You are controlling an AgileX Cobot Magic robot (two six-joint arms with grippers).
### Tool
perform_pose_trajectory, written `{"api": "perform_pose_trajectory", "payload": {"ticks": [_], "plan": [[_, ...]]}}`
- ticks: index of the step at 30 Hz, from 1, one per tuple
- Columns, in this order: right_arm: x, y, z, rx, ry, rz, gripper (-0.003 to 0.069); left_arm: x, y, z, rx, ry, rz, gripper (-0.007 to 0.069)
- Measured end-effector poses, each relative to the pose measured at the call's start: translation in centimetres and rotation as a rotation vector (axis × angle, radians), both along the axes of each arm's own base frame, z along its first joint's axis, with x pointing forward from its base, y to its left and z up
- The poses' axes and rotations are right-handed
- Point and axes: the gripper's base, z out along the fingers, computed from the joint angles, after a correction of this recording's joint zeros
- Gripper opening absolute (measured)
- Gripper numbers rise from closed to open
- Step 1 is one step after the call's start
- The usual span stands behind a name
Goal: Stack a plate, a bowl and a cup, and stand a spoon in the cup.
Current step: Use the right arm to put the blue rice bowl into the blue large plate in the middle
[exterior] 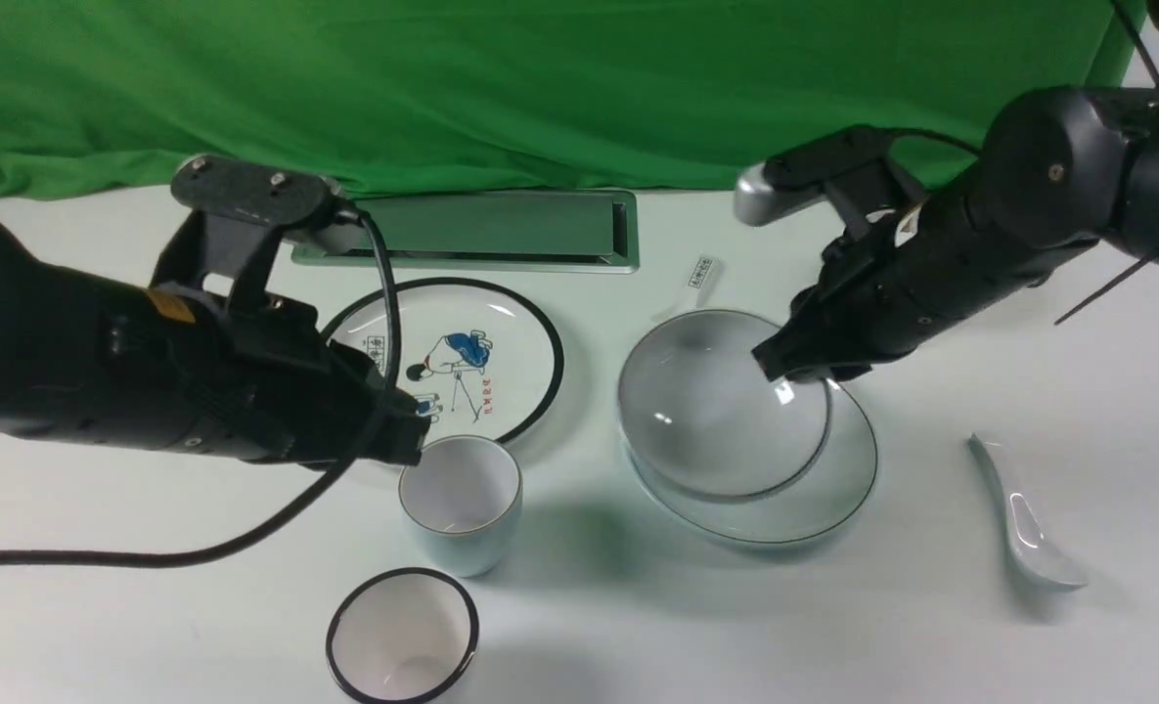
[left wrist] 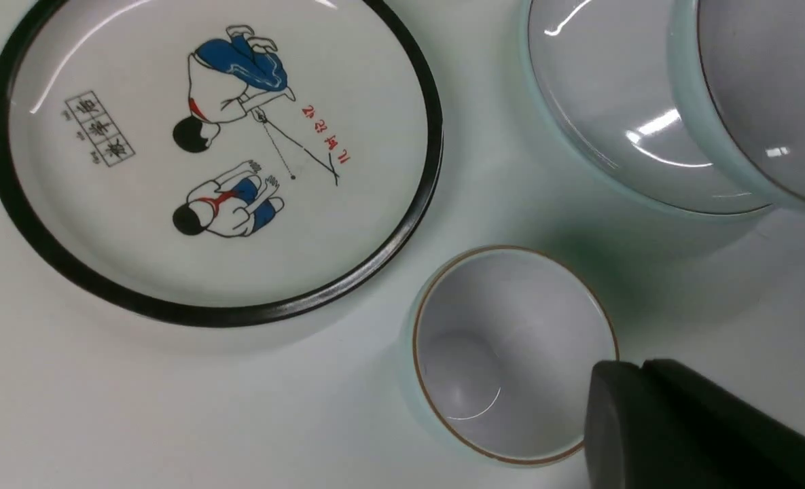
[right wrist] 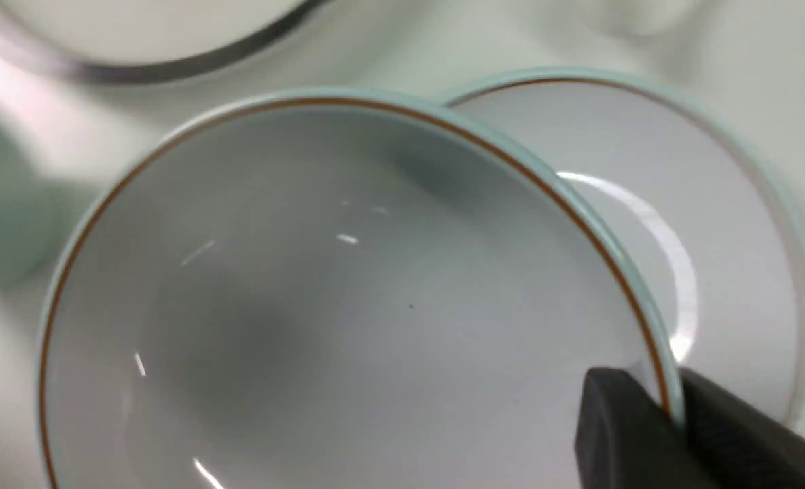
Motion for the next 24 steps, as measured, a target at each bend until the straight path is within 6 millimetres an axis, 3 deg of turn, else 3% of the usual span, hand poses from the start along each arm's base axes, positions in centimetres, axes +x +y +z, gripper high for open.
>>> {"api": "perform_pose_trajectory", "payload": {"ticks": [5,15,22,24], "plan": [[2.0,-2.3,-3.6,-0.033,0.078,-0.074,0.0071,0.4,-0.1,-0.5,0.004,0.019,0.002,-0.0028],[3.0,-2.7,-4.3,-0.014,0.033,-0.118,0.0108,0.8,-0.4,-1.4,-0.004,0.064,0.006,-0.0028],[3.0,-2.5,-4.8,-0.007,0.053,-0.137,0.0266,1.4,-0.7,-3.3,0.010,0.149,-0.003,0.0001],[2.8,-2.0,-4.8,-0.009,0.059,-0.121,0.0330,1.8,-0.8,-4.1,0.018,0.177,-0.003,0.0057]]}}
